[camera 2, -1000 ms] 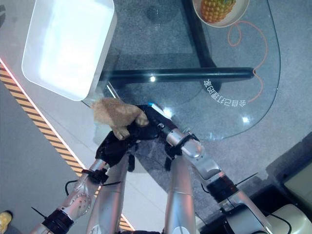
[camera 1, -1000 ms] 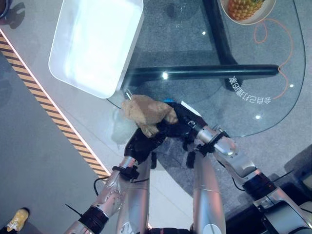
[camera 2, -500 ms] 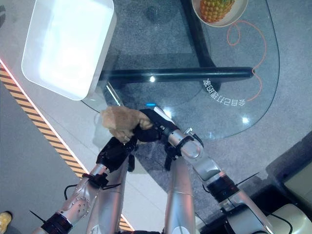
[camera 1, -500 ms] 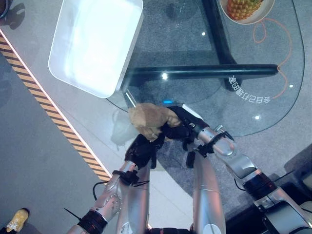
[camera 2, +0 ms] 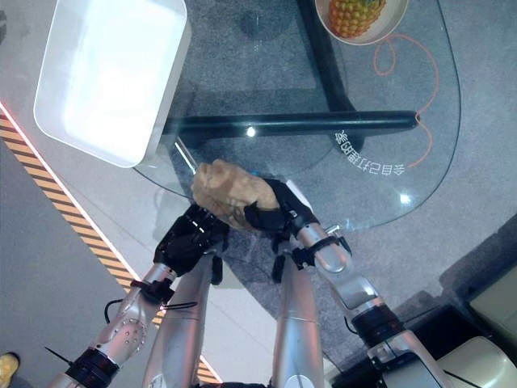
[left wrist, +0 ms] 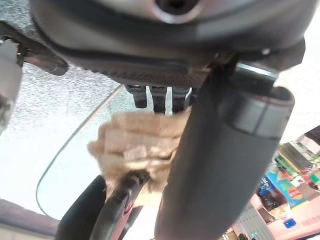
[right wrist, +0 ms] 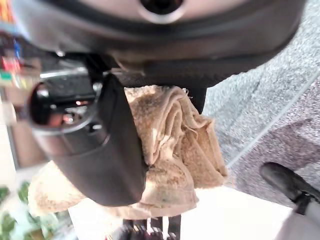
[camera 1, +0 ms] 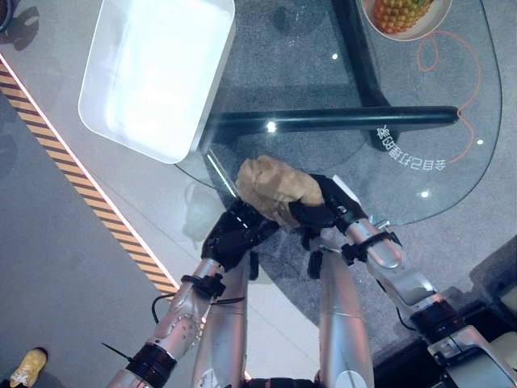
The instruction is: Wipe the table with a cloth and put it in the basket.
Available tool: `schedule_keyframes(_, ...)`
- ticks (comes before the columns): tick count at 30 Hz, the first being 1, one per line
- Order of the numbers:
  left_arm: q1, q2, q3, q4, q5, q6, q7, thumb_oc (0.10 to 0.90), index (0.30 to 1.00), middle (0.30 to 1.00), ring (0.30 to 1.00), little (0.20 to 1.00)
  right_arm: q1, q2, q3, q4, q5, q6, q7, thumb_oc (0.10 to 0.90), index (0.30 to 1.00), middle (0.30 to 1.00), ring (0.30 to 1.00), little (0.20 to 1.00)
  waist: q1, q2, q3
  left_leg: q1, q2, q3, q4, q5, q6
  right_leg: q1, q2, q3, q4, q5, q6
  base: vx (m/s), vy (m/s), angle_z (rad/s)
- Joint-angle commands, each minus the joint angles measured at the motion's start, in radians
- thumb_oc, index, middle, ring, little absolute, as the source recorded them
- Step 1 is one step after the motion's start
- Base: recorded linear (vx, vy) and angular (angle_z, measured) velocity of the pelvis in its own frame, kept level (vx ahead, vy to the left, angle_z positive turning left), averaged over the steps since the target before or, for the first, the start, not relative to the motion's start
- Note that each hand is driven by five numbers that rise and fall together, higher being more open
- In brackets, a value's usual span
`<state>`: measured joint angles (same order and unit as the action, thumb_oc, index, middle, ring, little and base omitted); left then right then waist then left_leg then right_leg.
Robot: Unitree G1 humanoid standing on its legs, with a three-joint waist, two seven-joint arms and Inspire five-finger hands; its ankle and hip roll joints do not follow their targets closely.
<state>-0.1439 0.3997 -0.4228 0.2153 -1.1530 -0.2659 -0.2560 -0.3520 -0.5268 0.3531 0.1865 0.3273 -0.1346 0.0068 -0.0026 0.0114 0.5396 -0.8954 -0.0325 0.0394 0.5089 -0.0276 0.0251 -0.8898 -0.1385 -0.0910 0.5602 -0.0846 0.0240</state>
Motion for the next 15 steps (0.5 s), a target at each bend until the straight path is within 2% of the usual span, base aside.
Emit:
schedule_keyframes(1, 0.051, -0.037, 0.022, -0.106, 0.011, -0.040, -0.089, 0.800, 0.900, 0.900, 0.900, 0.900, 0.026, -0.005, -0.023, -0.121, 0.037, -0.127, 0.030, 0.100, 0.300, 0.300, 0.300, 0.200, 0.005, 0.037, -0.020, 0.044, -0.006, 0.030, -0.003, -0.069, 0.052, 0.009, 0.064, 0.005, -0.037, 0.064, 0.003, 0.00, 0.014, -0.04)
schedule_keyframes(9, 0.054, -0.050, 0.036, -0.089, -0.036, -0.039, -0.139, 0.800, 0.900, 0.900, 0.900, 0.900, 0.034, 0.003, -0.007, -0.107, 0.029, -0.110, 0.073, 0.100, 0.300, 0.300, 0.300, 0.200, 0.007, 0.033, -0.020, 0.047, -0.004, 0.030, -0.008, -0.068, 0.050, 0.017, 0.062, 0.001, -0.048, 0.066, 0.003, 0.00, 0.001, 0.00)
schedule_keyframes(15, 0.058, -0.073, 0.047, -0.126, -0.149, 0.016, -0.256, 0.800, 0.900, 0.900, 0.900, 0.900, 0.025, 0.001, 0.029, -0.114, -0.002, -0.057, 0.133, 0.100, 0.300, 0.300, 0.300, 0.200, 0.010, 0.032, -0.020, 0.045, -0.006, 0.030, -0.013, -0.067, 0.049, 0.018, 0.060, -0.002, -0.056, 0.065, 0.001, 0.00, 0.000, 0.00)
